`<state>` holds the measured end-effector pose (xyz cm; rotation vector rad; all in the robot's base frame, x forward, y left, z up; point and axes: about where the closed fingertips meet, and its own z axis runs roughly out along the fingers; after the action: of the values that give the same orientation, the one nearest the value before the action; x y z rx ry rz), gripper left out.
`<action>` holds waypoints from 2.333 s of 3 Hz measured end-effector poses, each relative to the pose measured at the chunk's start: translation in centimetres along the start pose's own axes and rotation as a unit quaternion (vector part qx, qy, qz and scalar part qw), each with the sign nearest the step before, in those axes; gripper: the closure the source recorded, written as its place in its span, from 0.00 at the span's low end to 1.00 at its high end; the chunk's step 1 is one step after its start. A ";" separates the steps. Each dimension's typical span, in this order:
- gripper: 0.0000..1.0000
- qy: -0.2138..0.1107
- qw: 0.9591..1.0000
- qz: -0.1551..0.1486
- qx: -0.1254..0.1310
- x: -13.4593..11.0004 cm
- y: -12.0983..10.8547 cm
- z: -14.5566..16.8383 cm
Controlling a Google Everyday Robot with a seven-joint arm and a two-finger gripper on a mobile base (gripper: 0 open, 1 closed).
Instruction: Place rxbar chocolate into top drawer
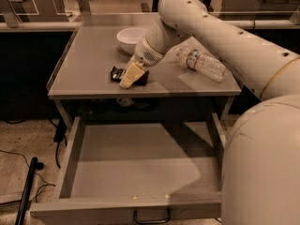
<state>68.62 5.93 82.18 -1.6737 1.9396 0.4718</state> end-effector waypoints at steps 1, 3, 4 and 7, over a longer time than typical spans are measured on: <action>0.95 0.000 1.000 0.000 0.000 0.0 0.0 0.0; 1.00 0.000 1.000 0.000 0.000 -0.1 0.0 -0.1; 1.00 0.000 1.000 0.000 0.000 -0.3 0.0 -0.4; 1.00 -0.068 0.991 -0.041 0.107 2.8 9.7 -11.1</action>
Offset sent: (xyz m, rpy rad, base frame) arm 0.0000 0.0000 0.0000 0.0000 0.0001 0.0000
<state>57.05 -1.11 88.61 -1.5353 1.7499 0.3256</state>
